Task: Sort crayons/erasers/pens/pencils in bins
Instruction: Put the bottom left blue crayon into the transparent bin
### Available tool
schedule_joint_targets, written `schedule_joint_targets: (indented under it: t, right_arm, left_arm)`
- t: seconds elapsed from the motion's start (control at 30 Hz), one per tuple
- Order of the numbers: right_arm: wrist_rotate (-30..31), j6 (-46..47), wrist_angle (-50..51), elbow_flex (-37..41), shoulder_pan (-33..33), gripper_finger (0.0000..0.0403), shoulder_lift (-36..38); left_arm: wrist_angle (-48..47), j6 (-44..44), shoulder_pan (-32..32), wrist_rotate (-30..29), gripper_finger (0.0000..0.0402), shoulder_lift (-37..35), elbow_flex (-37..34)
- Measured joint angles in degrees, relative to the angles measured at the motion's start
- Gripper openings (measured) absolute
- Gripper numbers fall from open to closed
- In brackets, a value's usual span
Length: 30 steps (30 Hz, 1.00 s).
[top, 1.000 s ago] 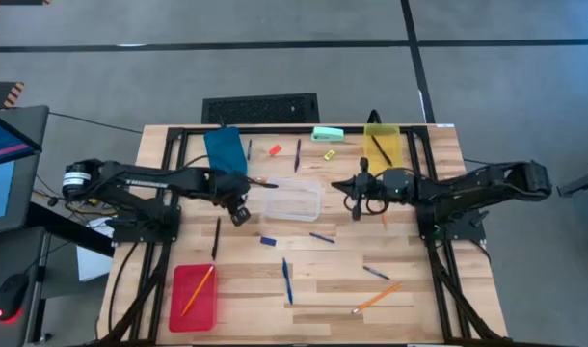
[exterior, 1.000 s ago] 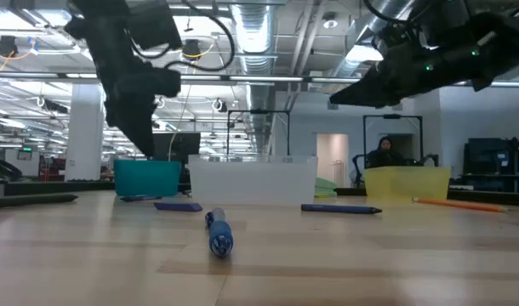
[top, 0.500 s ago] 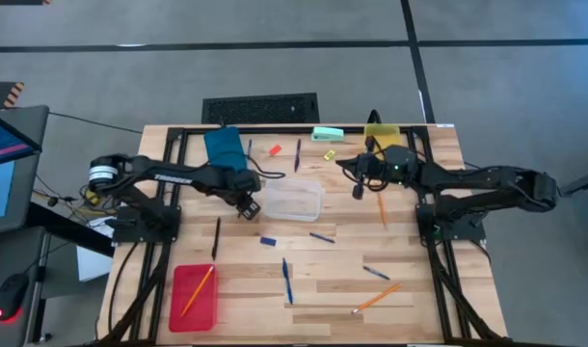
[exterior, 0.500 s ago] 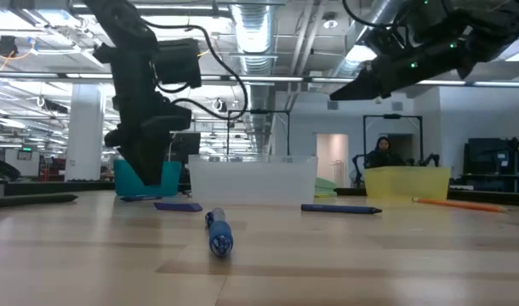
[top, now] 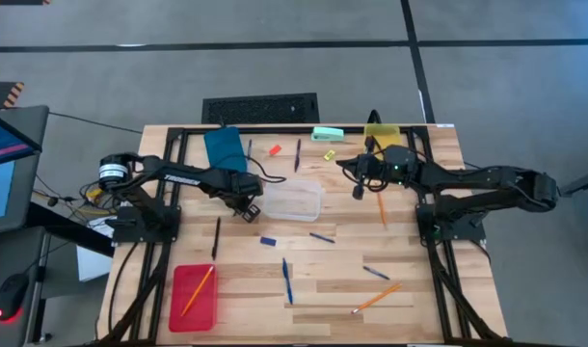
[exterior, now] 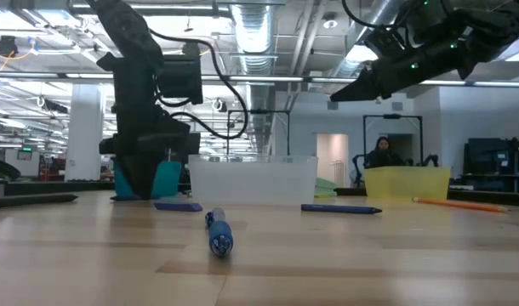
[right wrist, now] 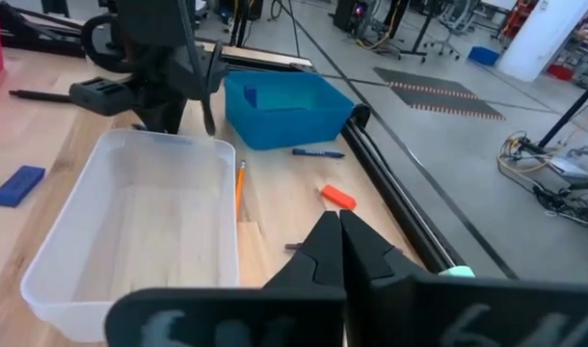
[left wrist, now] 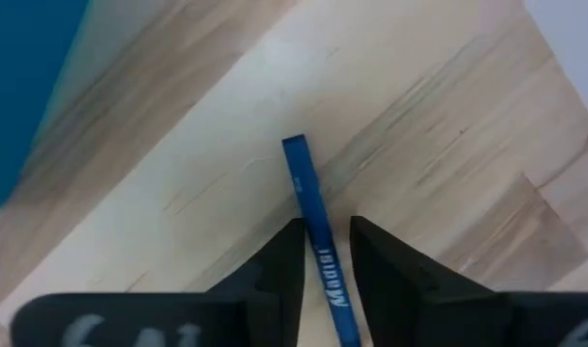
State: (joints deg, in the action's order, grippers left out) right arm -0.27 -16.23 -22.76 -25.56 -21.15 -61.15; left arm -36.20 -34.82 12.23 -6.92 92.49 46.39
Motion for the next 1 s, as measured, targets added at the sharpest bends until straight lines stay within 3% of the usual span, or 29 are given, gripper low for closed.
schedule_joint_targets:
  t: [0.3, 0.67, 1.0]
  right_arm:
    - [0.00, -0.27, 0.04, 0.02, 0.00, 0.0003, 0.00]
    - [0.00, -0.32, 0.06, 0.06, 0.00, 0.0003, -0.01]
    - [0.02, -0.32, 0.28, 0.06, 0.00, 0.0003, -0.01]
  left_arm:
    - [-2.06, 7.47, 0.02, 0.43, 0.0015, 0.10, -0.04]
    - [-9.40, 17.14, 0.06, 1.84, 0.0011, 0.17, 2.83]
    - [-20.54, 23.33, 0.04, -3.24, 0.0010, 0.15, 10.13]
